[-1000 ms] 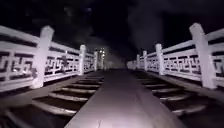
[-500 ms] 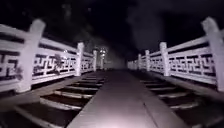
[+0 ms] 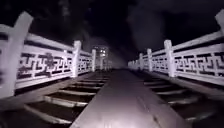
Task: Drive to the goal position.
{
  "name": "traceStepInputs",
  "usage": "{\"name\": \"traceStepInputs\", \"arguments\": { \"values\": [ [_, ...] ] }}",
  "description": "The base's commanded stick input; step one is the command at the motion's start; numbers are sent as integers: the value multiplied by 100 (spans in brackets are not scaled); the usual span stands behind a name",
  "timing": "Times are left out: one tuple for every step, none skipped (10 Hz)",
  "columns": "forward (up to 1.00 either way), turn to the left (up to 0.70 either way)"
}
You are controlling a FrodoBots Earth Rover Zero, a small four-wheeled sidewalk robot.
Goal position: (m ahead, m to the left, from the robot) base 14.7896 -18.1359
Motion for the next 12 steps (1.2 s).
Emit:
{"name": "traceStepInputs", "arguments": {
  "values": [
    [70,-14],
    [70,-14],
    [70,-12],
    [70,0],
    [70,0],
    [70,0],
    [70,0],
    [70,0],
    [70,0],
    [70,0],
    [70,0],
    [70,0]
  ]
}}
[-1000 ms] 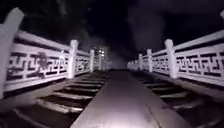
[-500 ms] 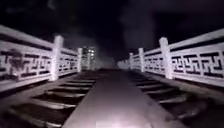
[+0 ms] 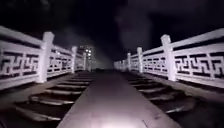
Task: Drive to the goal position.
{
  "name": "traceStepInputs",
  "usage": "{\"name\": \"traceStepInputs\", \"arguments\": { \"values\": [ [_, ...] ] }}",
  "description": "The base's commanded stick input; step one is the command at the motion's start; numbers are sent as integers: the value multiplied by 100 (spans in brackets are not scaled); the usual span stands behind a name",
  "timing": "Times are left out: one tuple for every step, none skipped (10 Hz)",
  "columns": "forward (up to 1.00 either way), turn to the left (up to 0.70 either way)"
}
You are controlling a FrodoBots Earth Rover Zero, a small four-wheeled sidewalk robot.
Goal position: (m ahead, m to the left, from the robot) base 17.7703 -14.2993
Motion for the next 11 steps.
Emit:
{"name": "traceStepInputs", "arguments": {
  "values": [
    [70,0],
    [70,0],
    [70,0],
    [70,0],
    [70,0],
    [70,0],
    [70,0],
    [70,0],
    [70,0],
    [70,5],
    [70,14]
  ]
}}
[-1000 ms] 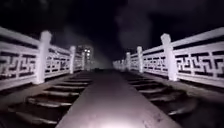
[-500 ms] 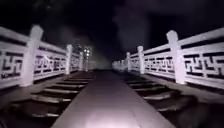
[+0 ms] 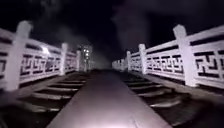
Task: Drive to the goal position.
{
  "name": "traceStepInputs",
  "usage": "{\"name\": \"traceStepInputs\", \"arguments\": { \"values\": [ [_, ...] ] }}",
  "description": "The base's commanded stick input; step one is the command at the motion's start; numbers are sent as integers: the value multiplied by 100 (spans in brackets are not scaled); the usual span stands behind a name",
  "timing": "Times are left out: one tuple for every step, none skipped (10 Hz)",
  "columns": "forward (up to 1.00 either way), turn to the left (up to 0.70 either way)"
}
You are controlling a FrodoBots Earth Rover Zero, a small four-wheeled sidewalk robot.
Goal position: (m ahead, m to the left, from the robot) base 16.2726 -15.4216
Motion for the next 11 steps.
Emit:
{"name": "traceStepInputs", "arguments": {
  "values": [
    [70,14],
    [70,14],
    [70,14],
    [70,0],
    [70,0],
    [70,0],
    [70,0],
    [70,0],
    [70,0],
    [70,0],
    [70,0]
  ]
}}
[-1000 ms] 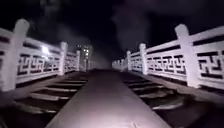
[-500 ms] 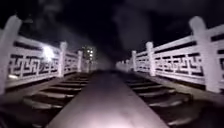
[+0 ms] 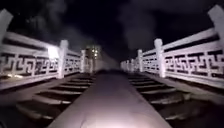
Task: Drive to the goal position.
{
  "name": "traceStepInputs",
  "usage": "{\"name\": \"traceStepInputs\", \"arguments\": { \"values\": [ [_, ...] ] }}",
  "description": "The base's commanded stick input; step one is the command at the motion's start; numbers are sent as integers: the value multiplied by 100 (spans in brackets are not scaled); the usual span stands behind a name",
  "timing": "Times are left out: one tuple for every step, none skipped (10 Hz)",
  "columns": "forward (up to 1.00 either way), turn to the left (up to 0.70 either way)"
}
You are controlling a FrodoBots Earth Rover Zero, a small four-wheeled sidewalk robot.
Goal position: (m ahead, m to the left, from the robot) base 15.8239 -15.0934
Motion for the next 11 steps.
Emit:
{"name": "traceStepInputs", "arguments": {
  "values": [
    [70,0],
    [70,0],
    [70,0],
    [70,0],
    [70,0],
    [70,0],
    [70,0],
    [70,0],
    [70,-11],
    [70,0],
    [70,0]
  ]
}}
